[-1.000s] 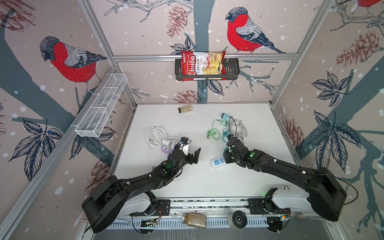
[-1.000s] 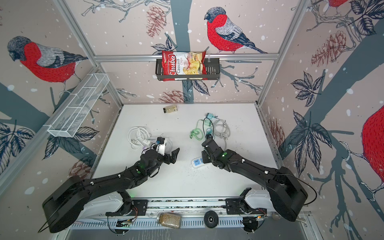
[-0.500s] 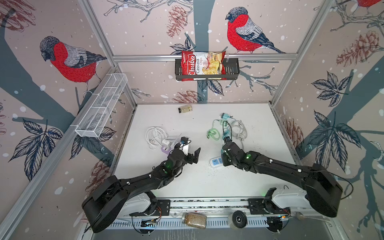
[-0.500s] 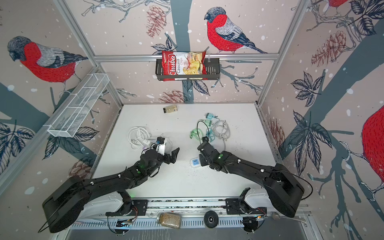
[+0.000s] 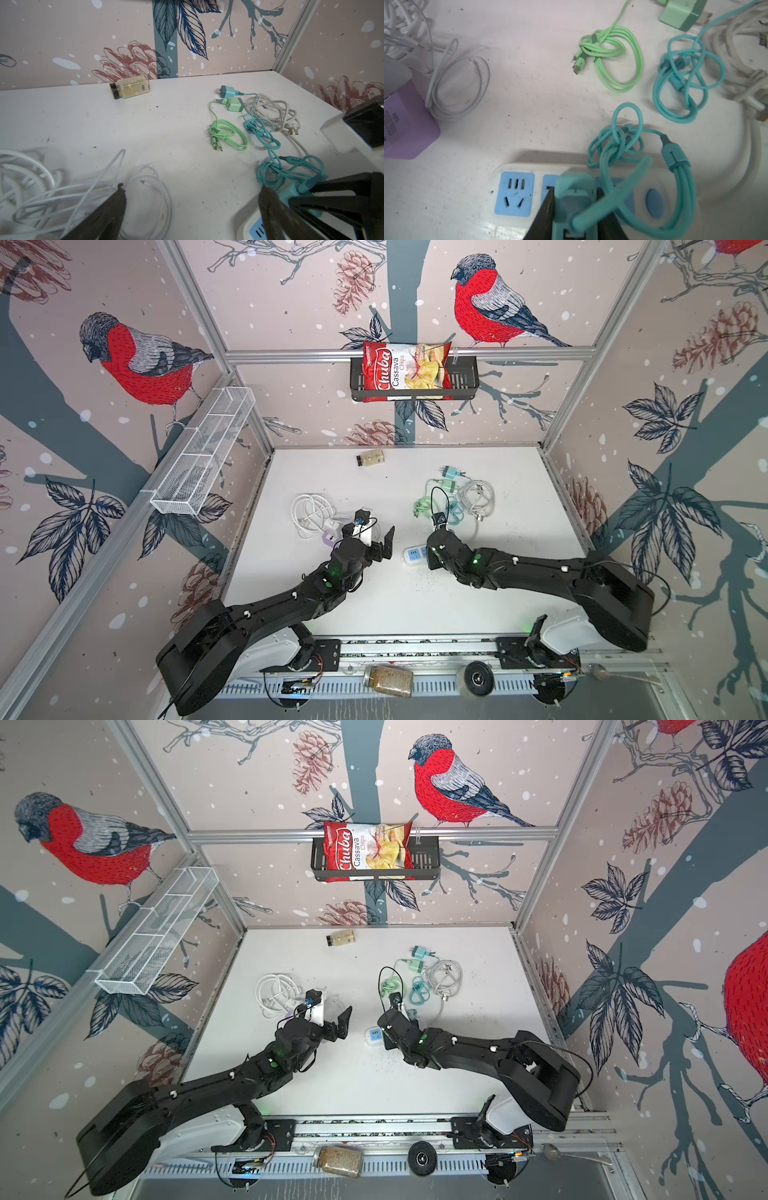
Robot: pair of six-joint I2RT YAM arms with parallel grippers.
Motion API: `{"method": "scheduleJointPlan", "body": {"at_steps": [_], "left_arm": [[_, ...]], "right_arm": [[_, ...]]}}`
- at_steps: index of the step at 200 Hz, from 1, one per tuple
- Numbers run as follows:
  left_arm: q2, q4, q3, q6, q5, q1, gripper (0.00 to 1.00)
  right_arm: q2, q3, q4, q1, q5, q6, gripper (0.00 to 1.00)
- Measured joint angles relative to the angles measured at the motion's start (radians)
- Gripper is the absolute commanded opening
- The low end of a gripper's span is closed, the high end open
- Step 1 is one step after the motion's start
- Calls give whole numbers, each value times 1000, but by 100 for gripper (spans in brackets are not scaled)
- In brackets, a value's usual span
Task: Insert the plug
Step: 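Press the teal charger prongs into a strip socket and open the right gripper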
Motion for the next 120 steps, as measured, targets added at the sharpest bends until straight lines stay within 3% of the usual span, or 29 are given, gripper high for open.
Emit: {"method": "scheduleJointPlan", "body": {"at_steps": [70,90,120], "left_arm": [[53,-83,95,1,-64,45,97],[63,-97,106,1,-73,60,98],[64,-105,107,1,-71,87,98]], "right_arm": [[171,190,-6,-28,-84,-58,7],[189,217,-10,-44,-110,-74,14],[182,234,-32,-55,-133,-74,31]]}}
